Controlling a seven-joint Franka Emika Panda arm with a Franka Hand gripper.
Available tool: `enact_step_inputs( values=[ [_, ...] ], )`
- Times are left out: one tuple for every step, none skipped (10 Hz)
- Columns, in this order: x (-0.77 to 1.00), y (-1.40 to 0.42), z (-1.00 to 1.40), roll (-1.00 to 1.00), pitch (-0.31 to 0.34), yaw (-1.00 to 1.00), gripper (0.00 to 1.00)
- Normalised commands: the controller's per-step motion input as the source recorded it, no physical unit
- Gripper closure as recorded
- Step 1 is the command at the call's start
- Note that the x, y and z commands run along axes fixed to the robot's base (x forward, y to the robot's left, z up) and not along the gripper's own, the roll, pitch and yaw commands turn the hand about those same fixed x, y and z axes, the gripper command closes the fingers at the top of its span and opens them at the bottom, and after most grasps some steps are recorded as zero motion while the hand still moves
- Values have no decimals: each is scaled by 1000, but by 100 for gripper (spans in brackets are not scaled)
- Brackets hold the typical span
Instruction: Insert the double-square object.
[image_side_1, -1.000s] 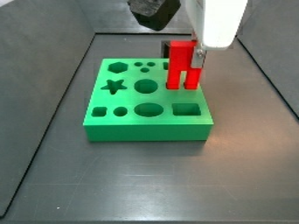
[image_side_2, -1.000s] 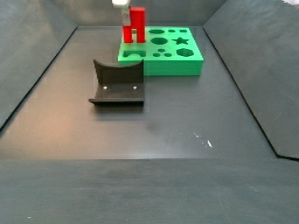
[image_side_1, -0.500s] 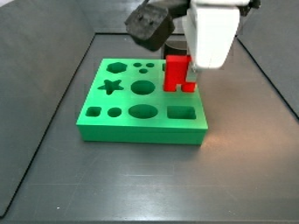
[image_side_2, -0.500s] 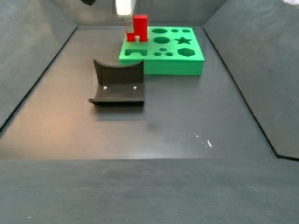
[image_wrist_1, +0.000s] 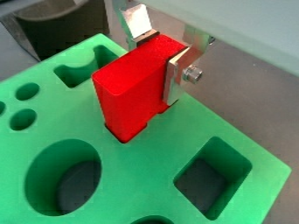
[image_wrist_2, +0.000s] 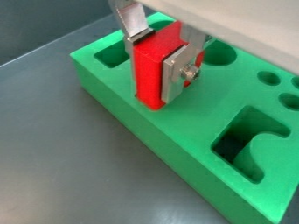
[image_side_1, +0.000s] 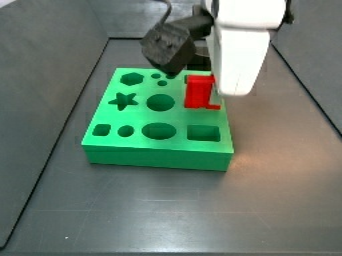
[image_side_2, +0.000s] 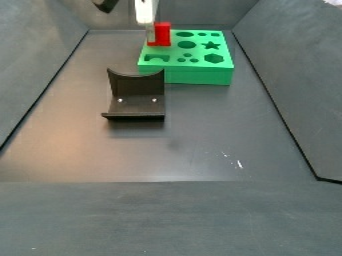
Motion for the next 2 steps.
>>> enact_step_inputs(
  values=[
    [0,0,3,-1,-13,0,100],
    [0,0,0,0,0,0,100]
  ],
)
